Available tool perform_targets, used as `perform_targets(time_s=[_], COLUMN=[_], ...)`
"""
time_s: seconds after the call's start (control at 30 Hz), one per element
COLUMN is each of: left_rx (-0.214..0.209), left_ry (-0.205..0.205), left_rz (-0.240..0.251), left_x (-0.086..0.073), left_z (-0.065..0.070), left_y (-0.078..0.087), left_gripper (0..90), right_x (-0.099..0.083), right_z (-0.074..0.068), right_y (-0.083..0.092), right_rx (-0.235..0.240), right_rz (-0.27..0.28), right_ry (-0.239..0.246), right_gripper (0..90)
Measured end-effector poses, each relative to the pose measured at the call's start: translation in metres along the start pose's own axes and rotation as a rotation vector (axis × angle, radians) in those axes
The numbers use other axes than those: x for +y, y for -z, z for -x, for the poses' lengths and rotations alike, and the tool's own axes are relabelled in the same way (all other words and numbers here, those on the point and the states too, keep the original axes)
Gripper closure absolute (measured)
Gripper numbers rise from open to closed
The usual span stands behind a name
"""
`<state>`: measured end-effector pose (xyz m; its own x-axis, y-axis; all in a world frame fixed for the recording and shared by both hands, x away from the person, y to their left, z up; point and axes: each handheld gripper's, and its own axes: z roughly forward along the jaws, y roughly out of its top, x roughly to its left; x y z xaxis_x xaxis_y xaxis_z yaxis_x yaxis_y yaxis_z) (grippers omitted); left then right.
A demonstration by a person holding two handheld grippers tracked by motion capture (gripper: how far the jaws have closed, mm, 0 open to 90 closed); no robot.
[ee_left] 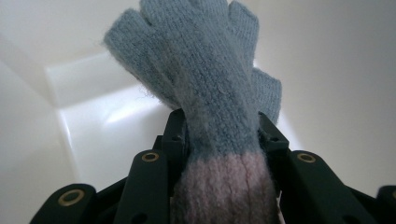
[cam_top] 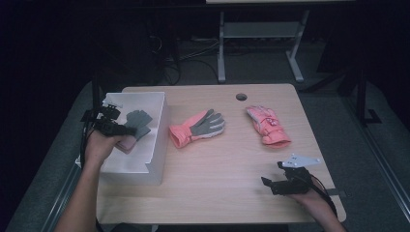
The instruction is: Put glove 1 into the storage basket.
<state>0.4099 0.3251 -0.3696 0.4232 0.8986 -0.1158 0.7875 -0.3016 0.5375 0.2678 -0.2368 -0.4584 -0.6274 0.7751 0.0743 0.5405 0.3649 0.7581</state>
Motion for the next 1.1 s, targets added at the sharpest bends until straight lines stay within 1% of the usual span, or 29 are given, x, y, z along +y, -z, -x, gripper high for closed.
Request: perform_targets(time_s=[0.1,0.17,0.23,0.33,0.4,0.43,0.47,0.5,0.57,0.63,0.67,0.7,0.73,0.77,0.8,0.83,0.87,0.93,0.97,1.03,1.1], left_rx=[0.017,0.025,0.034,0.036,0.037,0.048,0.052,0.047,0.05,0.049,0.058,0.058,0.052,0.056,0.056,0.06,0.08,0.088,0.099,0.112,0.12], left_ry=[0.006,0.015,0.014,0.036,0.039,0.032,0.042,0.048,0.06,0.059,0.05,0.055,0.058,0.053,0.053,0.048,0.036,0.036,0.04,0.036,0.036], left_rz=[-0.035,-0.049,-0.066,-0.077,-0.094,-0.101,-0.107,-0.109,-0.116,-0.113,-0.115,-0.12,-0.121,-0.126,-0.126,-0.125,-0.118,-0.115,-0.115,-0.118,-0.101], left_x=[-0.005,-0.008,-0.01,-0.014,-0.017,-0.018,-0.019,-0.02,-0.023,-0.023,-0.023,-0.023,-0.023,-0.023,-0.023,-0.023,-0.022,-0.022,-0.02,-0.018,-0.015], left_z=[-0.003,-0.005,-0.008,-0.011,-0.013,-0.013,-0.014,-0.015,-0.017,-0.018,-0.018,-0.017,-0.017,-0.016,-0.016,-0.015,-0.013,-0.012,-0.01,-0.008,-0.005], left_y=[-0.012,-0.018,-0.023,-0.031,-0.036,-0.039,-0.042,-0.043,-0.046,-0.046,-0.046,-0.047,-0.048,-0.048,-0.048,-0.049,-0.051,-0.051,-0.05,-0.048,-0.043], left_gripper=[62.7,62.5,62.4,62.1,61.7,61.4,61.2,60.9,60.3,59.8,59.0,57.8,55.7,53.4,49.5,49.5,38.6,29.8,26.9,23.0,18.8], right_x=[0.0,0.0,0.0,0.0,0.0,0.0,0.0,0.0,0.0,0.0,-0.001,-0.001,-0.001,0.0,0.0,0.0,0.0,0.0,-0.001,-0.001,-0.001], right_z=[0.0,0.0,0.0,0.0,0.0,0.0,0.0,0.0,0.0,0.0,0.0,0.0,0.0,0.0,0.0,0.0,0.0,0.0,0.0,0.0,0.0], right_y=[0.0,0.0,0.0,0.0,0.0,0.0,-0.001,-0.001,-0.001,-0.001,-0.001,-0.001,0.0,0.0,0.0,-0.001,-0.001,-0.001,-0.001,0.0,0.001], right_rx=[0.001,0.002,0.002,0.003,0.003,0.002,0.0,0.001,0.002,0.004,0.004,0.005,0.006,0.005,0.005,0.005,0.006,0.006,0.005,0.006,0.006], right_rz=[0.0,-0.003,-0.002,0.002,-0.001,-0.002,-0.002,-0.003,-0.002,-0.002,-0.003,-0.003,-0.002,-0.004,-0.004,-0.004,-0.006,-0.004,-0.004,-0.004,-0.001], right_ry=[0.002,-0.001,-0.002,-0.004,-0.003,-0.004,-0.005,-0.007,-0.007,-0.005,-0.003,-0.003,-0.004,-0.004,-0.004,-0.002,-0.005,-0.005,-0.003,-0.005,-0.003], right_gripper=[13.4,13.4,13.4,13.4,13.4,13.4,13.4,13.4,13.4,13.4,13.4,13.4,13.4,13.4,13.4,13.4,13.4,13.4,13.4,13.4,13.4])
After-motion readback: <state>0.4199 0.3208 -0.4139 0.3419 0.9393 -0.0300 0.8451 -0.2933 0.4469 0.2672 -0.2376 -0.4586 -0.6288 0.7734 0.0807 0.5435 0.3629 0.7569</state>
